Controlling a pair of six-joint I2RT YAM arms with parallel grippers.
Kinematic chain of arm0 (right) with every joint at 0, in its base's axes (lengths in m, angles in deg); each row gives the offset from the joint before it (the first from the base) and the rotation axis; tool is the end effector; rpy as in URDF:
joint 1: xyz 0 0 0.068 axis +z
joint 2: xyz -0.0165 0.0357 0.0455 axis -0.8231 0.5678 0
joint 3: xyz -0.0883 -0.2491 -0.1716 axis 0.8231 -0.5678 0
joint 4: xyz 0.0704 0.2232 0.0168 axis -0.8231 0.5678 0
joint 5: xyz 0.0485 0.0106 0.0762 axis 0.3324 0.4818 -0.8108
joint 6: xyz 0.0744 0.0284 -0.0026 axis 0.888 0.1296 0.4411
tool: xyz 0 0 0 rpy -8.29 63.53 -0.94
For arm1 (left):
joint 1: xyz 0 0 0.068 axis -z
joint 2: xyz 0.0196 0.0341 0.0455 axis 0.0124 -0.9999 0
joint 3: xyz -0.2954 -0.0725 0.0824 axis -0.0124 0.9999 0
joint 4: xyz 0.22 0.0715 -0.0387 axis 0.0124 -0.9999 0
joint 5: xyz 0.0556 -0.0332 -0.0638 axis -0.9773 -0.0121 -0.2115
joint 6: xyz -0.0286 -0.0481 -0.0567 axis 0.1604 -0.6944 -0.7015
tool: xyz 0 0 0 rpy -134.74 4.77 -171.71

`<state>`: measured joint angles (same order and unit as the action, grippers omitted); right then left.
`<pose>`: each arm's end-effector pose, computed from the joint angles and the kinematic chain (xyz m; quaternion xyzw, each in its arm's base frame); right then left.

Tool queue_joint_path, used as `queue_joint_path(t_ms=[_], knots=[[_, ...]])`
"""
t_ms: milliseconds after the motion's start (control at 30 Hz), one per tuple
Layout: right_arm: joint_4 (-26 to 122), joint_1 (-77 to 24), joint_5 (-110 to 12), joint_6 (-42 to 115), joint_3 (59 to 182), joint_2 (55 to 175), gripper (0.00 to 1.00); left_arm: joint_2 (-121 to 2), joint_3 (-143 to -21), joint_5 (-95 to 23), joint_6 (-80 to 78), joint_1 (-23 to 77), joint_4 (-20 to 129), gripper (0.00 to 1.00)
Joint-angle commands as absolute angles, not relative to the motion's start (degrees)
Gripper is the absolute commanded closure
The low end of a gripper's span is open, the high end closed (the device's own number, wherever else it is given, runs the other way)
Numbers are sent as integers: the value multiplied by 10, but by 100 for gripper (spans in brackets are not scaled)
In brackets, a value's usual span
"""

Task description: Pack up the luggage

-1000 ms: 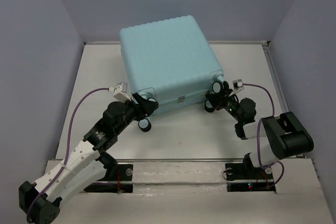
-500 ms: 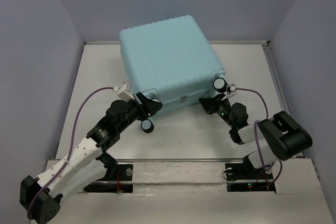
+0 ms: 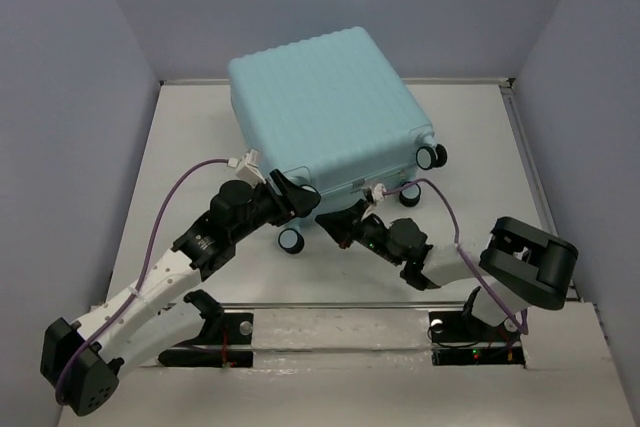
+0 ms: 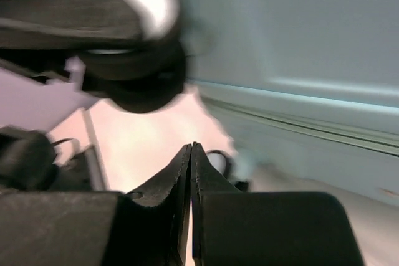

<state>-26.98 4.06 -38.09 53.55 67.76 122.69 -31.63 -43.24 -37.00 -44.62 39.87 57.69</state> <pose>0.1540 0.2538 0.2671 -0.1808 0.6316 0.4891 0.5738 0.1308 -0.1176 0.3245 -0.0651 0.7543 -0.5099 0.4084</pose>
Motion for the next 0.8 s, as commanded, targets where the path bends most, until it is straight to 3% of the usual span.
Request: queue_joint_path(t_ms=[0,33,67,233,400,567,767], knots=[[-226,-27,-269,533,633,1146,91,-257,-516,-345,-374,409,745,94],[-199,-41,-254,537,599,1120,88,-251,-512,-359,-370,409,732,94],[-182,-60,-248,541,583,1069,77,-239,-502,-365,-368,409,727,94],[-74,-195,-265,547,536,967,44,-215,-470,-382,-372,408,725,94],[-67,-296,-324,549,543,985,42,-209,-457,-372,-373,407,726,94],[-105,-343,-378,535,566,1033,42,-202,-449,-366,-377,407,723,94],[-188,-366,-534,516,591,1101,47,-199,-437,-363,-380,407,724,94]])
